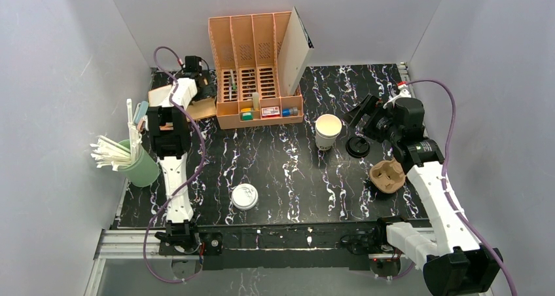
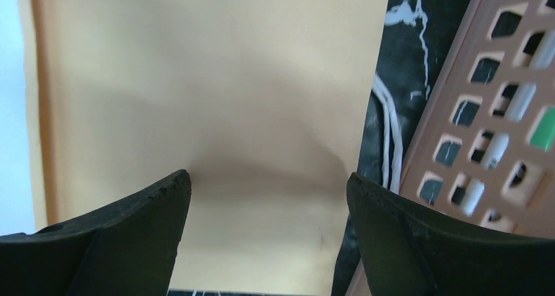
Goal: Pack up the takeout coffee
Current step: Pick up the takeout bag from the corner of the board.
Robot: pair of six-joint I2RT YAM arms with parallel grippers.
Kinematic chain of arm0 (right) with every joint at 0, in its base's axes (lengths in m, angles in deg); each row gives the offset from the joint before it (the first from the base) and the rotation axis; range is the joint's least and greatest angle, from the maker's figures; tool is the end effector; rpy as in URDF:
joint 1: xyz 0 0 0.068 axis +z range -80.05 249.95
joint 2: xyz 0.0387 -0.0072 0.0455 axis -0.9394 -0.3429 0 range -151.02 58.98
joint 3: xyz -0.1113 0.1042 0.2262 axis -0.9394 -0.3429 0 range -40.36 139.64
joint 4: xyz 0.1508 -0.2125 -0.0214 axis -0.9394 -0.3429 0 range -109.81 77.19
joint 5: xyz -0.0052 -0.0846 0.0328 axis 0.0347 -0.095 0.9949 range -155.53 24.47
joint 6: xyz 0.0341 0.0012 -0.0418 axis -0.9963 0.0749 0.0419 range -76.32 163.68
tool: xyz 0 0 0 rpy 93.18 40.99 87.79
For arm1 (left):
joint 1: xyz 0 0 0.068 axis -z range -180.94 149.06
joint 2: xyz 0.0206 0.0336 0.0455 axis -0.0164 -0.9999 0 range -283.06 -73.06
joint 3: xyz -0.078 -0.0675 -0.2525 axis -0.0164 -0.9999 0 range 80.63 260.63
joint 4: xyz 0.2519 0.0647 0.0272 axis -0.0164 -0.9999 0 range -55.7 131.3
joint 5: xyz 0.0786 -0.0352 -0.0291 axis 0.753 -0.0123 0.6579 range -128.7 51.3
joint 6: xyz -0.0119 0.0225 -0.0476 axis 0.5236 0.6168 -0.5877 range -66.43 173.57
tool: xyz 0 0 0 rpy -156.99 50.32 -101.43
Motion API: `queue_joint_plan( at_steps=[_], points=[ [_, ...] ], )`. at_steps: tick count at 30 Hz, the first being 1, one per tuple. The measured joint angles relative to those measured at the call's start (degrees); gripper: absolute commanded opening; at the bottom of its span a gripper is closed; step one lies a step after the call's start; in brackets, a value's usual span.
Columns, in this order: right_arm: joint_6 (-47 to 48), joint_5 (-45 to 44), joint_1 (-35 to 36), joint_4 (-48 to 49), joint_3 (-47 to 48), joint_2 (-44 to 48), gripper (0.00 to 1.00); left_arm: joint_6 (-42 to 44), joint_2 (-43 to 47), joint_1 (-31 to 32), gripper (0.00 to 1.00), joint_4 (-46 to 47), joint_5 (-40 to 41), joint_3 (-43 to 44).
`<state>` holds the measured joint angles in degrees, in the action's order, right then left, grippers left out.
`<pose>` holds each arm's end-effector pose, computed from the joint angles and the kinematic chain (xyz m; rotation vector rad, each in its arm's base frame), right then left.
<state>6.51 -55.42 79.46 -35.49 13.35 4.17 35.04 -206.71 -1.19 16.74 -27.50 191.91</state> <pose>0.2098 0.0415 0.3405 0.3740 2.0132 0.6944 0.5260 0.0093 0.1871 -0.4770 2.3225 0.0811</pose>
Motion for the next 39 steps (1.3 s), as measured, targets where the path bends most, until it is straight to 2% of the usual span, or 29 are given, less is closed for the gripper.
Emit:
queue_joint_plan(
  at_steps=[5, 10, 16, 19, 22, 25, 31, 34, 37, 39],
  points=[
    [0.0, 0.0, 0.0, 0.0, 1.4, 0.1, 0.97, 2.2, -6.7, 0.1, 0.87, -4.5, -0.4, 9.1],
    [-0.1, 0.1, 0.0, -0.1, 1.8, 0.1, 0.97, 2.9, -6.7, 0.2, 0.86, -5.7, -0.4, 9.6],
    [-0.2, 0.6, 0.0, -0.1, 2.0, 0.1, 0.96, 1.0, -8.0, 0.8, 0.94, -11.0, 6.7, 13.0],
    [-0.4, 0.9, 0.0, -0.1, 2.0, 0.1, 0.97, -0.9, -7.8, 1.4, 0.94, -12.0, 11.2, 12.8],
    [-0.4, 1.0, 0.0, -0.1, 2.0, 0.1, 0.96, -1.4, -6.3, 1.4, 0.91, -10.7, 11.7, 10.1],
    [-0.5, 1.2, 0.0, -0.1, 2.0, 0.1, 0.96, -0.3, -3.8, 1.0, 0.92, -9.1, 9.4, 6.0],
    [-0.5, 1.5, 0.0, 0.0, 2.0, 0.1, 0.96, 1.9, 0.4, -0.2, 0.92, -4.9, -1.1, -0.3],
    [-0.5, 2.0, 0.0, 0.0, 2.0, 0.1, 0.96, 1.3, 2.3, -1.3, 0.84, -2.2, -5.0, -2.6],
    [-0.5, 2.1, 0.0, 0.0, 2.0, 0.1, 0.96, 0.9, 4.8, -2.1, 0.62, 0.5, -7.2, -5.5],
    [-0.5, 2.1, 0.0, 0.0, 2.0, 0.1, 0.96, 0.5, 6.3, -2.5, 0.58, 1.7, -8.4, -7.0]
  ],
)
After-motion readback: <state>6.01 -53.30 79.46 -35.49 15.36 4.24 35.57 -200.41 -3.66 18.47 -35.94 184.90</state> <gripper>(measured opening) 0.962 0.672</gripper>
